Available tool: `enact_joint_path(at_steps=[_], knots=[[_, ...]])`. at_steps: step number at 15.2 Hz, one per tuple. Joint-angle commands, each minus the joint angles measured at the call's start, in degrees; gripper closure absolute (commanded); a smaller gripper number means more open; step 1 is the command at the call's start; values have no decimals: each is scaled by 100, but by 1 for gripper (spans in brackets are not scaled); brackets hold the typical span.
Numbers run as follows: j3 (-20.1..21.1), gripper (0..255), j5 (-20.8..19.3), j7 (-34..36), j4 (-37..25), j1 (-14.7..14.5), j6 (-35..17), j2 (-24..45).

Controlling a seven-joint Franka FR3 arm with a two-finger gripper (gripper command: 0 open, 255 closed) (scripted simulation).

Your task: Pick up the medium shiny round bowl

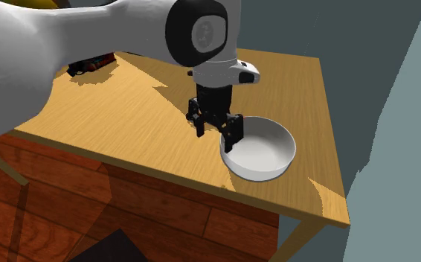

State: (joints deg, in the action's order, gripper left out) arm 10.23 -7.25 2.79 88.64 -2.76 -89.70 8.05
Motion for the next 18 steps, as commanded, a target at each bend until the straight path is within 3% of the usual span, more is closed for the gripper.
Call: enact_joint_path(at_steps=[1, 6, 13, 15, 16, 18], knots=[[30, 0, -71, 58, -811, -73, 218, 600], [32, 0, -248, 106, -2964, -333, 931, 2045], [35, 0, -207, 166, -2015, -251, 211, 1819], [35, 0, -207, 166, -2014, -251, 211, 1818], [35, 255, -207, 164, -2015, -249, 215, 1815], [33, 255, -207, 160, -2014, -246, 213, 1815]])
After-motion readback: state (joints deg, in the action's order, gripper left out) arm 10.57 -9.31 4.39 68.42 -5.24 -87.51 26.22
